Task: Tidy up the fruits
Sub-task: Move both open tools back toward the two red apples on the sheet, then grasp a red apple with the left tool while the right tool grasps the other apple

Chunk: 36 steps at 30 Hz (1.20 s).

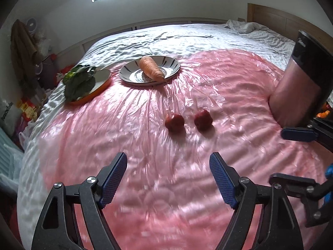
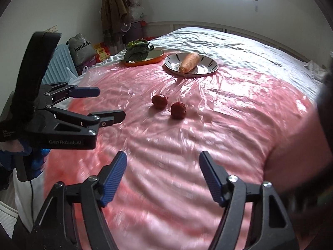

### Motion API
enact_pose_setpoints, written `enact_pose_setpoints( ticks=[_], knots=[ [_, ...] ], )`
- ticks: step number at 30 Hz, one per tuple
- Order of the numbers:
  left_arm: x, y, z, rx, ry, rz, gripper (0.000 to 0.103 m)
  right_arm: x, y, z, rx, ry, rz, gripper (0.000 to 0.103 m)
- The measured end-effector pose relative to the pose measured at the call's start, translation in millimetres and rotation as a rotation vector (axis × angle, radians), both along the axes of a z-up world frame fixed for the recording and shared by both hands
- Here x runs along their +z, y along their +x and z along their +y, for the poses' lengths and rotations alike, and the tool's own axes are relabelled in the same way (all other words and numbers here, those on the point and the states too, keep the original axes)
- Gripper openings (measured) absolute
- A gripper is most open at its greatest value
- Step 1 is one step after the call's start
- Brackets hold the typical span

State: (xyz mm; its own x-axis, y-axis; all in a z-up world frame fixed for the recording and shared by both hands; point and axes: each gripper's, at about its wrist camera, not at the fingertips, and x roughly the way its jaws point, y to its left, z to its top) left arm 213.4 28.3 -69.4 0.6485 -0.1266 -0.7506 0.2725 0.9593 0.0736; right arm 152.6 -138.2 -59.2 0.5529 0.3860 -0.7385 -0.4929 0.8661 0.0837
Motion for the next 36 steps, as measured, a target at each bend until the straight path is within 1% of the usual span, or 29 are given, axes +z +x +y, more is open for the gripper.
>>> enact_pose_setpoints(
  ticks=[5,9,10,11,14,16,21,23,28,32,36],
  knots=[
    [-15.8,36.7,-2.5,-0.049,-0.007,0.021,0.068,-17.5,42.8,14.6,0.031,-0.002,0.009,0.103],
    [-26.5,59.2,-4.6,-0.076,-0.013,0.033,0.063,-26.3,66.8,20.0,0.037,0.001,0.011,0.103],
    [-28.1,63.1,-5.2,-0.080,-0.012,0.034,0.062,-28.7,73.5,20.8,0.039,0.003,0.013,0.102],
    [-30.9,68.9,-6.0,-0.087,-0.011,0.037,0.060,-30.0,77.8,21.1,0.043,0.004,0.014,0.098],
    [-35.8,79.3,-8.2,-0.105,-0.002,0.041,0.056,-34.2,91.0,25.6,0.064,-0.011,0.011,0.094],
    [-38.2,84.6,-9.3,-0.119,0.002,0.046,0.056,-36.1,95.7,27.7,0.074,-0.019,0.006,0.092],
    [-42.2,95.0,-13.9,-0.189,0.022,0.065,0.046,-41.0,105.7,32.6,0.114,-0.045,0.006,0.092],
    [-42.6,98.4,-15.8,-0.221,0.033,0.075,0.044,-43.2,108.4,35.3,0.135,-0.060,0.007,0.087],
    [-45.5,101.7,-18.1,-0.283,0.048,0.107,0.044,-50.5,115.8,38.4,0.165,-0.085,0.015,0.086],
    [-47.6,104.9,-16.2,-0.305,0.038,0.126,0.041,-55.4,120.1,40.6,0.185,-0.099,0.014,0.086],
    [-52.6,109.2,-18.8,-0.327,0.055,0.139,0.039,-58.9,123.2,44.9,0.209,-0.120,0.003,0.086]
  ],
)
